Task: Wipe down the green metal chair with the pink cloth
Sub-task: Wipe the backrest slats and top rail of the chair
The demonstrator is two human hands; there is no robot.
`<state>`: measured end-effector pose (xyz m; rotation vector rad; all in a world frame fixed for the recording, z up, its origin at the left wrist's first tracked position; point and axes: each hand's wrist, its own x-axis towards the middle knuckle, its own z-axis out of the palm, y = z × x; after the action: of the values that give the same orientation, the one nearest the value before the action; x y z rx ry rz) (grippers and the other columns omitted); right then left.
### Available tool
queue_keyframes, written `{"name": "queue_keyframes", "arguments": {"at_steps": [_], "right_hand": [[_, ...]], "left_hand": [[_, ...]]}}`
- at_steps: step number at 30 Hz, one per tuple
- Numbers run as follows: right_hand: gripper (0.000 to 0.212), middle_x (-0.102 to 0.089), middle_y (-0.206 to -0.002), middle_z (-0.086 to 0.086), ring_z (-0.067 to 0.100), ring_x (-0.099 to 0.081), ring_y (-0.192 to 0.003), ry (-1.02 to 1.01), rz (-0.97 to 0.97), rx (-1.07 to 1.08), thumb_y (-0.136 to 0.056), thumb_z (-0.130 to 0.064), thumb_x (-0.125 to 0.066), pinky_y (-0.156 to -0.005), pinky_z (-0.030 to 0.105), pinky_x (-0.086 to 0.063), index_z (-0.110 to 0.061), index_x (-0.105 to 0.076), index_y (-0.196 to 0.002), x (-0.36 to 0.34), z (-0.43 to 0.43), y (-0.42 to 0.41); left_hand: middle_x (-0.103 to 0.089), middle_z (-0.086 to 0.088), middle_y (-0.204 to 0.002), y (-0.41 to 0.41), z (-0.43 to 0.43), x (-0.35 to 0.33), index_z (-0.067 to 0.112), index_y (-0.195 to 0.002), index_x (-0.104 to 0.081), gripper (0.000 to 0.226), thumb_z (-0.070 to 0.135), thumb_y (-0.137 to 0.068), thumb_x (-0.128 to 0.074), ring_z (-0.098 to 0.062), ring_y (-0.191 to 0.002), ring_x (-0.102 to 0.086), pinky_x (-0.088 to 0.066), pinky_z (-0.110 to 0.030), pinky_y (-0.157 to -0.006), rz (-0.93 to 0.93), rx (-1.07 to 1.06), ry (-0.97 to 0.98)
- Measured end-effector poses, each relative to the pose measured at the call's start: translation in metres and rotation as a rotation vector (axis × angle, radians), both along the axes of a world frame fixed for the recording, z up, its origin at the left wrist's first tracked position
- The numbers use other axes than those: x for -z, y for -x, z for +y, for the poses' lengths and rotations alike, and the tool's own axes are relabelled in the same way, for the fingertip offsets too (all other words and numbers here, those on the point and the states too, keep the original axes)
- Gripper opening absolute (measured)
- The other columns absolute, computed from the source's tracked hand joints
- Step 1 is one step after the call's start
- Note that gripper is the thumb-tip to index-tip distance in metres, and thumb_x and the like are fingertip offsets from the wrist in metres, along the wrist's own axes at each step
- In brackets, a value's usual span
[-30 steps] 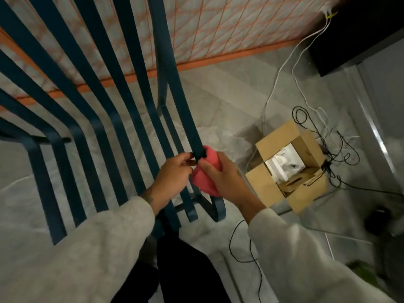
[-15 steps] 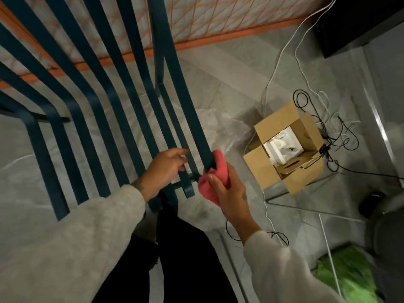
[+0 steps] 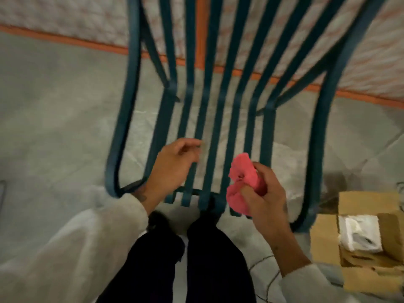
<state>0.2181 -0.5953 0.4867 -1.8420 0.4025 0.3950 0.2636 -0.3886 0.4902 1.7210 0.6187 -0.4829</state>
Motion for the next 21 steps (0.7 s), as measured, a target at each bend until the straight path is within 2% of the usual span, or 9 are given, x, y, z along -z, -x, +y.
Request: {"name": "queue_keyframes", "arguments": {"at_steps": [2, 5, 6, 8, 11, 13, 15, 19, 21], "right_hand": [[0.039, -0.066, -0.097, -0.018, 0.005, -0.064, -0.088, -0.030, 0.098, -0.039, -0.085, -0.011, -0.067, -0.071, 0.026, -0.049, -0.037, -0.054, -0.111, 0.012, 0.042, -0.001], [0.036, -0.067, -0.104, -0.002, 0.019, -0.065, -0.093, -0.086, 0.242, -0.092, -0.084, -0.011, -0.065, -0.071, 0.032, -0.051, -0.035, -0.056, -0.110, 0.026, 0.112, 0.007], [0.036, -0.066, -0.107, -0.003, 0.020, -0.065, -0.097, -0.101, 0.241, -0.099, -0.084, -0.014, -0.066, -0.075, 0.033, -0.053, -0.039, -0.057, -0.109, 0.028, 0.134, 0.010], [0.043, -0.063, -0.118, -0.011, 0.010, -0.061, -0.106, -0.097, 0.128, -0.171, -0.086, -0.020, -0.067, -0.085, 0.028, -0.053, -0.043, -0.057, -0.120, 0.023, 0.175, 0.014], [0.054, -0.051, -0.138, -0.011, 0.002, -0.049, -0.124, 0.050, -0.287, -0.540, -0.089, -0.015, -0.068, -0.102, 0.013, -0.041, -0.032, -0.054, -0.139, 0.021, 0.232, 0.012], [0.055, -0.046, -0.146, -0.004, 0.016, -0.047, -0.128, 0.233, -0.479, -0.904, -0.088, -0.011, -0.062, -0.109, 0.025, -0.039, -0.027, -0.056, -0.140, 0.038, 0.250, 0.008], [0.053, -0.045, -0.148, -0.002, 0.027, -0.051, -0.121, 0.437, -0.571, -1.191, -0.086, -0.019, -0.051, -0.102, 0.038, -0.042, -0.029, -0.057, -0.138, 0.054, 0.261, 0.002], [0.047, -0.053, -0.141, -0.004, 0.015, -0.048, -0.129, 0.491, -0.708, -1.255, -0.091, -0.021, -0.040, -0.095, 0.037, -0.043, -0.029, -0.063, -0.132, 0.056, 0.262, -0.046], [0.045, -0.052, -0.140, -0.006, 0.011, -0.045, -0.131, 0.527, -0.675, -1.188, -0.096, -0.022, -0.035, -0.098, 0.038, -0.043, -0.029, -0.063, -0.130, 0.055, 0.264, -0.092]], "left_hand": [[-0.074, 0.007, -0.100, 0.021, 0.043, -0.010, 0.025, -0.109, -0.070, 0.019, 0.022, -0.092, -0.063, -0.009, -0.092, -0.069, -0.054, -0.028, -0.087, -0.100, -0.113, -0.103], [-0.070, 0.011, -0.105, 0.062, 0.106, -0.019, 0.024, -0.109, -0.069, 0.018, 0.018, -0.094, -0.060, 0.000, -0.093, -0.064, -0.046, -0.007, -0.079, -0.192, -0.309, -0.342], [-0.067, 0.012, -0.111, 0.075, 0.123, -0.018, 0.025, -0.112, -0.067, 0.021, 0.016, -0.095, -0.058, -0.001, -0.097, -0.062, -0.044, -0.005, -0.080, -0.163, -0.357, -0.403], [-0.063, 0.011, -0.120, 0.096, 0.154, -0.007, 0.025, -0.121, -0.064, 0.030, 0.011, -0.095, -0.056, -0.007, -0.106, -0.059, -0.043, -0.014, -0.090, -0.033, -0.418, -0.438], [-0.068, 0.001, -0.119, 0.120, 0.191, 0.019, 0.019, -0.124, -0.064, 0.036, 0.002, -0.094, -0.054, -0.014, -0.110, -0.064, -0.046, -0.028, -0.100, 0.104, -0.375, -0.191], [-0.073, -0.003, -0.110, 0.122, 0.198, 0.029, 0.017, -0.115, -0.069, 0.033, 0.000, -0.090, -0.056, -0.014, -0.104, -0.067, -0.050, -0.030, -0.094, 0.116, -0.297, 0.012], [-0.075, -0.007, -0.102, 0.125, 0.202, 0.034, 0.014, -0.106, -0.073, 0.025, 0.003, -0.088, -0.059, -0.015, -0.099, -0.068, -0.051, -0.033, -0.091, 0.118, -0.258, 0.083], [-0.074, -0.001, -0.107, 0.118, 0.203, 0.043, 0.015, -0.111, -0.073, 0.027, 0.004, -0.090, -0.060, -0.012, -0.098, -0.067, -0.047, -0.008, -0.081, 0.093, -0.188, 0.110], [-0.072, 0.004, -0.111, 0.110, 0.205, 0.047, 0.019, -0.116, -0.071, 0.029, 0.008, -0.090, -0.061, -0.009, -0.102, -0.066, -0.045, -0.005, -0.083, 0.088, -0.151, 0.120]]}}
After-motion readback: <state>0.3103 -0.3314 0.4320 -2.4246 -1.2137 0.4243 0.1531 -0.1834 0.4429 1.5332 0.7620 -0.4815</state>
